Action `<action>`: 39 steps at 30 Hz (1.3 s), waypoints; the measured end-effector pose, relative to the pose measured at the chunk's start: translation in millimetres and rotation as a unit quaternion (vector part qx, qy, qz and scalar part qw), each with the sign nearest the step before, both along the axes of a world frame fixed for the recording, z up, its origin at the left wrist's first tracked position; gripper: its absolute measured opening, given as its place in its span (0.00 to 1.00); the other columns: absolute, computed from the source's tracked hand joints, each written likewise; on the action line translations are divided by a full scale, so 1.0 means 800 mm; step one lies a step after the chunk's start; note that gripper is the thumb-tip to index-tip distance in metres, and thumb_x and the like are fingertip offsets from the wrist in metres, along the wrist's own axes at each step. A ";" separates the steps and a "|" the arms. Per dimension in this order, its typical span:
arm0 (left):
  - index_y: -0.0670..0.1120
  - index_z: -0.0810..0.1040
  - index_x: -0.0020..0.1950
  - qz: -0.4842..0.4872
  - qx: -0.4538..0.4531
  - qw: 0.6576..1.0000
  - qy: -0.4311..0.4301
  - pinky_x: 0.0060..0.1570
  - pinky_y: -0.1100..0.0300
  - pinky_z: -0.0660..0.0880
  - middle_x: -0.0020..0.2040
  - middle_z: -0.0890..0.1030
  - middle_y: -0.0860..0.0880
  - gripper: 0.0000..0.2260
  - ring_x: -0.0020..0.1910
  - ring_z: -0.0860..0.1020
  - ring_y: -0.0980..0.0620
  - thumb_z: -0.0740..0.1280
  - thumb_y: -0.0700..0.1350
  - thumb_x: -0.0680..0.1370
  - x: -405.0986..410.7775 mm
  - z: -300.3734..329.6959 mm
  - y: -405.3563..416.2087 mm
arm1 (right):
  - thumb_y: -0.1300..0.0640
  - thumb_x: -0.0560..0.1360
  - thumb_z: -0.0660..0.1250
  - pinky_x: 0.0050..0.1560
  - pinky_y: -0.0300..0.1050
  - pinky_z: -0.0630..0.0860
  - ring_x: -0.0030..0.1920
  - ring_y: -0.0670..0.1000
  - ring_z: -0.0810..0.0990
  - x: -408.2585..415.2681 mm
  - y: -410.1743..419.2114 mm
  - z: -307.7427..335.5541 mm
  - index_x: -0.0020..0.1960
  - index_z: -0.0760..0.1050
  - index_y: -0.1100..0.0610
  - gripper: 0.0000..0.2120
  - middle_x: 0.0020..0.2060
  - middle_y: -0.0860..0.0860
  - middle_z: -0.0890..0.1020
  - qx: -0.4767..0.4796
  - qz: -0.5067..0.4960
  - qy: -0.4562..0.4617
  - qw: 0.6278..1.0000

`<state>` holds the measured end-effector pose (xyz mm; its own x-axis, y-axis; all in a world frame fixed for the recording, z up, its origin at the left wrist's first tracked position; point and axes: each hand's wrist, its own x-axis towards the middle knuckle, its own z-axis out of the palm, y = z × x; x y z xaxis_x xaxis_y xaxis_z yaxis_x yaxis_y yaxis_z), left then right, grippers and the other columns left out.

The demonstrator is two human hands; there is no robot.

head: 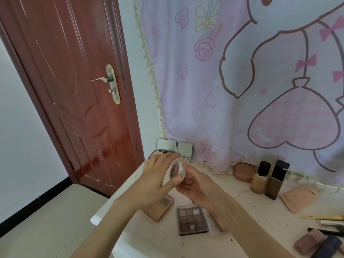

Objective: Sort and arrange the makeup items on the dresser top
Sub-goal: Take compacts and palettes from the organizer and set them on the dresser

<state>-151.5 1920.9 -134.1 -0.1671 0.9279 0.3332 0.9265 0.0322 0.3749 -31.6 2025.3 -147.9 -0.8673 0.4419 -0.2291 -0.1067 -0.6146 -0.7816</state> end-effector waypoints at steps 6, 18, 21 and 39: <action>0.61 0.65 0.62 -0.011 -0.025 0.994 -0.101 0.65 0.59 0.59 0.59 0.68 0.63 0.21 0.62 0.58 0.63 0.67 0.59 0.72 -0.006 0.000 -0.001 | 0.51 0.68 0.67 0.39 0.39 0.79 0.36 0.49 0.81 0.005 0.002 -0.001 0.50 0.79 0.64 0.18 0.38 0.57 0.83 0.016 0.034 -0.008 0.999; 0.67 0.64 0.60 -0.034 -0.025 0.992 -0.119 0.50 0.73 0.66 0.60 0.71 0.62 0.27 0.55 0.68 0.65 0.73 0.48 0.71 -0.007 -0.001 0.006 | 0.53 0.71 0.66 0.44 0.41 0.80 0.43 0.52 0.82 0.013 0.015 -0.008 0.56 0.79 0.64 0.18 0.46 0.58 0.83 0.013 0.070 -0.010 0.997; 0.64 0.68 0.59 -0.014 -0.035 0.983 -0.178 0.50 0.65 0.72 0.55 0.75 0.61 0.24 0.51 0.73 0.62 0.74 0.49 0.69 -0.007 -0.003 0.013 | 0.56 0.73 0.66 0.46 0.42 0.80 0.45 0.53 0.81 0.017 0.023 -0.014 0.57 0.78 0.65 0.17 0.47 0.59 0.82 0.022 0.068 -0.022 0.997; 0.42 0.72 0.64 0.185 -0.008 0.926 -0.328 0.42 0.75 0.69 0.55 0.79 0.48 0.24 0.48 0.76 0.55 0.73 0.40 0.70 -0.003 -0.096 0.132 | 0.68 0.66 0.73 0.44 0.40 0.71 0.43 0.49 0.75 -0.038 0.159 -0.074 0.49 0.77 0.61 0.13 0.42 0.52 0.80 0.378 -0.164 -0.215 0.886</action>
